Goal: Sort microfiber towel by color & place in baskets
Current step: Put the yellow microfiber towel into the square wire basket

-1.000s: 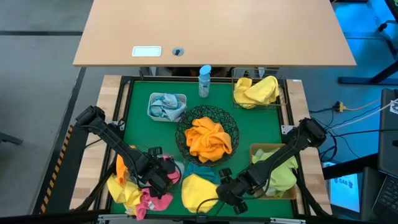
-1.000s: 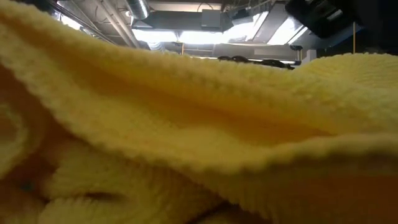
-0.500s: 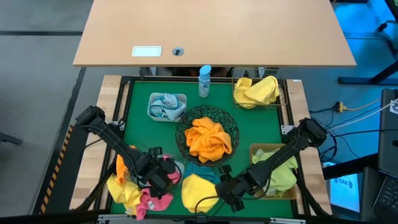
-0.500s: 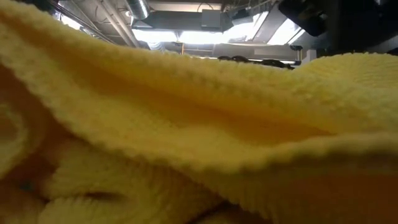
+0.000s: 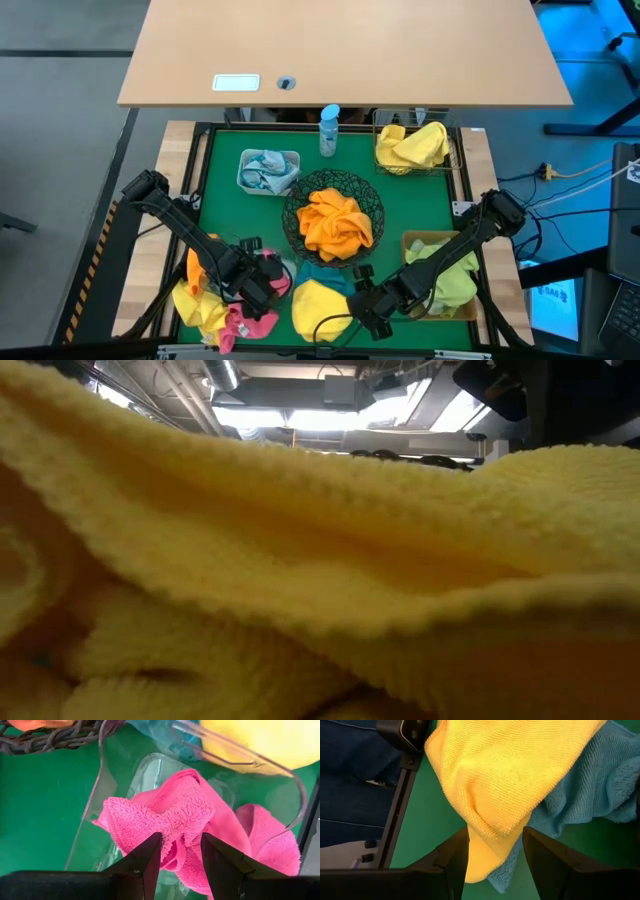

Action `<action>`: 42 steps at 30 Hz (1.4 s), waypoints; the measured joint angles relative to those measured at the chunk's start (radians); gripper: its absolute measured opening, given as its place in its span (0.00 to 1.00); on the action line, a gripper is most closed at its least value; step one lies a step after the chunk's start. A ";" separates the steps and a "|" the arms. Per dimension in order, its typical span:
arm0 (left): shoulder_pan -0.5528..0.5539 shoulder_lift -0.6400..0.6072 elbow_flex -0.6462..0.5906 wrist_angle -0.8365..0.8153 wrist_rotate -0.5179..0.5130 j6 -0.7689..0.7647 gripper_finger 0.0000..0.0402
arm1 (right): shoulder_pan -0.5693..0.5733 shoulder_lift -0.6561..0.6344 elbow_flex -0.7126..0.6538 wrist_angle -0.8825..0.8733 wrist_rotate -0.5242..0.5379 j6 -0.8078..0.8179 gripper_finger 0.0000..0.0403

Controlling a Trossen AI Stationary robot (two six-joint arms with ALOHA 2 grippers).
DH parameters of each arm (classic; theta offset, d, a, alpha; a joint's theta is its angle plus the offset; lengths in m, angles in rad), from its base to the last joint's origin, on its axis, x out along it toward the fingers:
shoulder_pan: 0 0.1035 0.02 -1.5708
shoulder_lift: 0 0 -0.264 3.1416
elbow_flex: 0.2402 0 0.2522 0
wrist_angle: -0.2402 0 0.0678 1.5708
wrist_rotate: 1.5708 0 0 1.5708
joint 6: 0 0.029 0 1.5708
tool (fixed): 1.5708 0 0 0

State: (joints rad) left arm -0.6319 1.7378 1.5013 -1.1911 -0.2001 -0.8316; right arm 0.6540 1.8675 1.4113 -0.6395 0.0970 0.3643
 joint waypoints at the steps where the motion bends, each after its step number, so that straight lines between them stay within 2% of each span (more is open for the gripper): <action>1: 0.000 0.000 0.000 0.006 0.000 0.000 0.33 | 0.000 0.000 0.000 0.000 0.000 0.004 0.46; 6: 0.000 0.000 0.000 0.034 0.009 0.000 0.33 | 0.000 0.000 0.000 0.003 0.000 0.023 0.46; 23: -0.011 0.000 0.000 0.038 0.011 0.000 0.33 | 0.000 0.001 -0.160 0.223 0.052 0.028 0.45; 27: -0.011 0.000 0.000 0.031 0.011 0.002 0.33 | 0.000 0.001 -0.165 0.253 0.052 0.025 0.35; 34: -0.011 0.000 0.000 0.002 0.011 0.027 0.33 | 0.000 0.001 -0.165 0.249 0.051 0.011 0.04; 39: -0.011 -0.026 -0.001 -0.016 0.005 0.028 0.33 | 0.000 0.001 -0.161 0.247 0.050 0.001 0.06; 42: -0.011 -0.075 -0.001 -0.016 0.004 0.026 0.33 | 0.000 0.001 -0.147 0.234 0.050 -0.003 0.03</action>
State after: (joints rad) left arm -0.6426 1.6625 1.5005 -1.2068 -0.1963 -0.8054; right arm 0.6537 1.8687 1.2646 -0.4052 0.1471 0.3612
